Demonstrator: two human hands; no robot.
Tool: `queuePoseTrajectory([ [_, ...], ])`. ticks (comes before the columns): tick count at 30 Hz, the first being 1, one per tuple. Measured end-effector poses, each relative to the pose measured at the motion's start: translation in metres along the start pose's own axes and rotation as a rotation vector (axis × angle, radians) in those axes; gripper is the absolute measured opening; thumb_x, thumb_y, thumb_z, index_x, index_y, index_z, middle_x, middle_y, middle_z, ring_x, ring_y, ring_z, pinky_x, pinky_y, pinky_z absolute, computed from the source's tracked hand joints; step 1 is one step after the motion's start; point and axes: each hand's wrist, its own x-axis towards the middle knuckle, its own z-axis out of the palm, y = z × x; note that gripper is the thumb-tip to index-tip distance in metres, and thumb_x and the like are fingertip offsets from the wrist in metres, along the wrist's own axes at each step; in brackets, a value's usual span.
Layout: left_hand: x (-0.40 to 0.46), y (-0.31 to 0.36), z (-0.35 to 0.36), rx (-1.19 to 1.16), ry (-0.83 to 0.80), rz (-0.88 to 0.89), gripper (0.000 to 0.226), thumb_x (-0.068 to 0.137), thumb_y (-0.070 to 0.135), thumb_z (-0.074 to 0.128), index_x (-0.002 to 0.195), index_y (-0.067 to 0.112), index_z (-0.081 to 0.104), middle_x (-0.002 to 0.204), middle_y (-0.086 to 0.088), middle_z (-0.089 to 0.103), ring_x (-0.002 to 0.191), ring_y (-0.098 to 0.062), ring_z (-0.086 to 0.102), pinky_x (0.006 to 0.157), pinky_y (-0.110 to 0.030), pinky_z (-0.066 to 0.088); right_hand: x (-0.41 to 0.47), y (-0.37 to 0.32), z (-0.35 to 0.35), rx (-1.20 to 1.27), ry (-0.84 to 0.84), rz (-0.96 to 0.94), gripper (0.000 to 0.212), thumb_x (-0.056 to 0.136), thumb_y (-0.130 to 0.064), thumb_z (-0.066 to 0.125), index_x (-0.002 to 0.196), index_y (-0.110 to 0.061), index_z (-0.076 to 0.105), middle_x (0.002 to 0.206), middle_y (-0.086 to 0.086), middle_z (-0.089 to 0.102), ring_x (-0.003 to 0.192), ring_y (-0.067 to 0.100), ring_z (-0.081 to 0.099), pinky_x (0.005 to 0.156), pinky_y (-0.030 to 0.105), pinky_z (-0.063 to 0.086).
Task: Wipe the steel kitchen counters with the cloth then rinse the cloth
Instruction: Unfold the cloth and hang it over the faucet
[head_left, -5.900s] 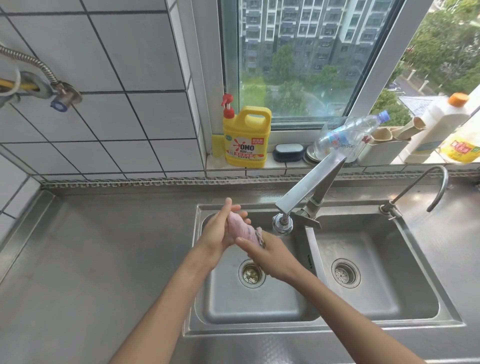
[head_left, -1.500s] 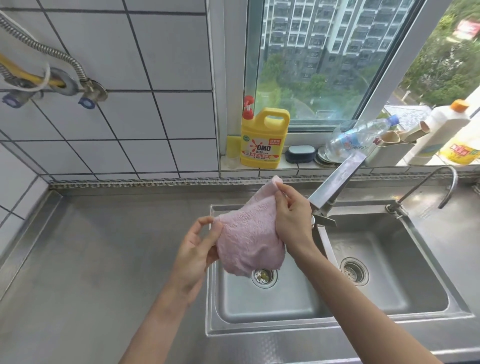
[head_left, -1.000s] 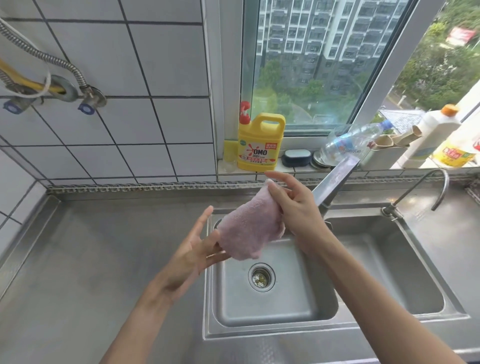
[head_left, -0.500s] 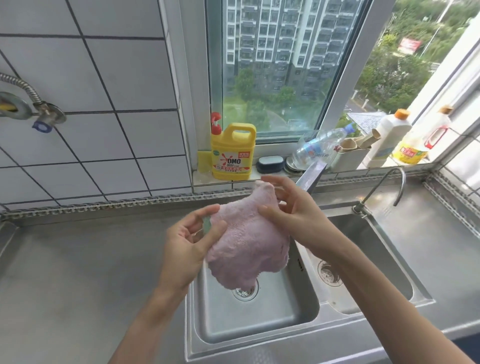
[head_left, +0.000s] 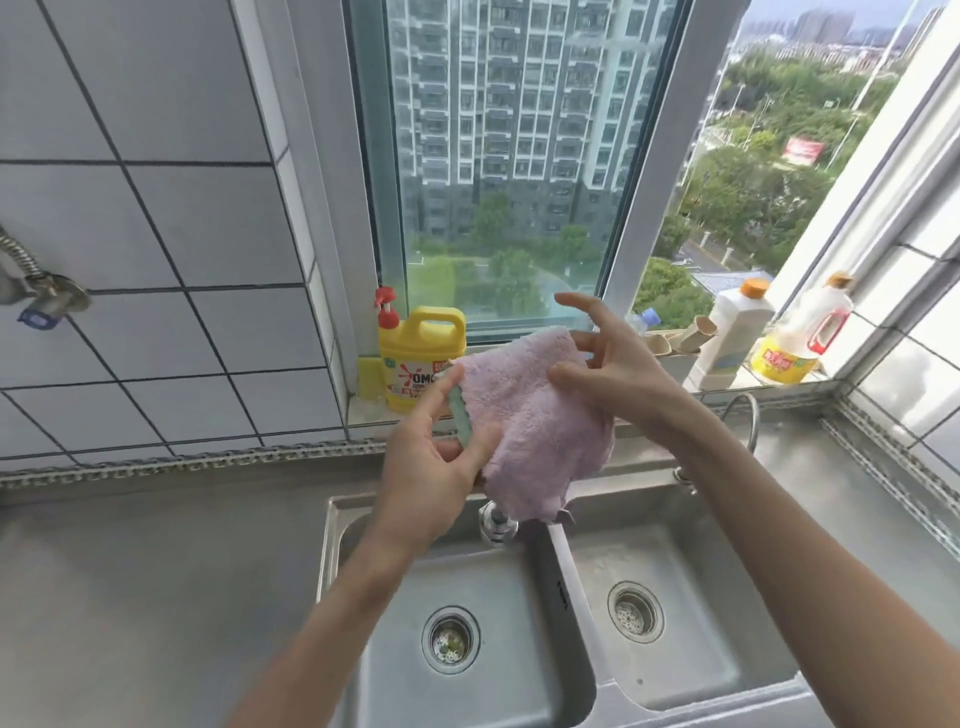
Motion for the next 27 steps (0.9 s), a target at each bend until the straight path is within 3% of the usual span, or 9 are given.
queuePoseTrajectory([
  [2, 0.006, -0.006, 0.021, 0.043, 0.056, -0.022, 0.075, 0.085, 0.033, 0.080, 0.151, 0.043, 0.047, 0.101, 0.035, 0.074, 0.075, -0.029, 0.079, 0.069, -0.046, 0.067, 0.016, 0.014, -0.012, -0.015, -0.025, 0.040, 0.077, 0.081, -0.006, 0.066, 0.150, -0.032, 0.043, 0.115, 0.010, 0.074, 0.094, 0.027, 0.077, 0.078, 0.041, 0.065],
  [6, 0.010, -0.022, 0.057, 0.197, 0.155, -0.106, 0.075, 0.088, 0.022, 0.081, 0.154, 0.033, 0.047, 0.129, 0.013, 0.068, 0.098, -0.018, 0.075, 0.093, -0.039, 0.063, 0.040, 0.048, -0.027, -0.207, -0.113, 0.106, 0.058, 0.087, -0.005, 0.069, 0.140, -0.026, 0.055, 0.111, 0.000, 0.070, 0.094, 0.016, 0.070, 0.072, 0.021, 0.060],
  [9, 0.005, -0.027, 0.076, 0.352, 0.203, -0.158, 0.076, 0.087, 0.025, 0.081, 0.155, 0.031, 0.047, 0.114, 0.010, 0.069, 0.090, -0.016, 0.072, 0.090, -0.033, 0.061, 0.049, 0.071, -0.034, -0.515, -0.145, 0.019, 0.054, 0.086, -0.014, 0.078, 0.137, -0.014, 0.060, 0.123, 0.004, 0.066, 0.105, 0.013, 0.064, 0.089, 0.025, 0.054],
  [12, 0.000, -0.027, 0.088, 0.480, 0.256, -0.130, 0.067, 0.086, 0.028, 0.080, 0.148, 0.032, 0.055, 0.094, 0.017, 0.072, 0.078, -0.012, 0.075, 0.079, -0.031, 0.063, 0.049, 0.083, -0.040, -0.562, -0.126, -0.093, 0.045, 0.087, -0.017, 0.080, 0.129, -0.014, 0.068, 0.116, -0.002, 0.069, 0.085, -0.005, 0.059, 0.076, 0.009, 0.044],
  [14, -0.002, -0.025, 0.094, 0.550, 0.284, -0.103, 0.055, 0.086, 0.029, 0.080, 0.138, 0.033, 0.064, 0.091, 0.024, 0.071, 0.083, 0.004, 0.072, 0.083, -0.026, 0.062, 0.048, 0.089, -0.042, -0.571, -0.064, -0.140, 0.038, 0.088, -0.020, 0.080, 0.124, -0.014, 0.071, 0.115, -0.001, 0.073, 0.087, -0.001, 0.062, 0.076, 0.014, 0.044],
  [16, -0.004, -0.023, 0.098, 0.645, 0.313, -0.091, 0.051, 0.085, 0.028, 0.080, 0.134, 0.035, 0.067, 0.096, 0.020, 0.075, 0.085, 0.009, 0.071, 0.086, -0.022, 0.060, 0.045, 0.093, -0.044, -0.599, -0.040, -0.158, 0.031, 0.090, -0.025, 0.077, 0.118, -0.014, 0.075, 0.117, 0.001, 0.074, 0.100, 0.012, 0.067, 0.087, 0.028, 0.051],
  [18, -0.006, -0.021, 0.097, 0.749, 0.320, -0.100, 0.049, 0.085, 0.030, 0.078, 0.132, 0.039, 0.068, 0.101, 0.013, 0.080, 0.085, -0.005, 0.076, 0.088, -0.029, 0.060, 0.041, 0.096, -0.047, -0.617, -0.051, -0.162, 0.023, 0.092, -0.029, 0.076, 0.110, -0.015, 0.078, 0.115, 0.004, 0.072, 0.097, 0.020, 0.067, 0.090, 0.038, 0.054],
  [21, -0.009, -0.016, 0.092, 0.852, 0.281, -0.158, 0.043, 0.087, 0.036, 0.073, 0.129, 0.041, 0.069, 0.097, 0.006, 0.080, 0.082, -0.019, 0.078, 0.088, -0.039, 0.061, 0.031, 0.106, -0.050, -0.590, -0.043, -0.186, 0.020, 0.095, -0.032, 0.074, 0.107, -0.016, 0.077, 0.114, 0.003, 0.067, 0.082, 0.017, 0.062, 0.086, 0.041, 0.054],
  [27, -0.004, -0.002, 0.076, 0.963, 0.177, -0.192, 0.042, 0.089, 0.051, 0.066, 0.129, 0.042, 0.068, 0.107, 0.014, 0.079, 0.078, -0.023, 0.078, 0.089, -0.040, 0.060, 0.011, 0.117, -0.048, -0.594, 0.004, -0.210, 0.032, 0.101, -0.036, 0.065, 0.128, -0.019, 0.068, 0.118, 0.000, 0.060, 0.090, 0.018, 0.067, 0.084, 0.041, 0.056],
])
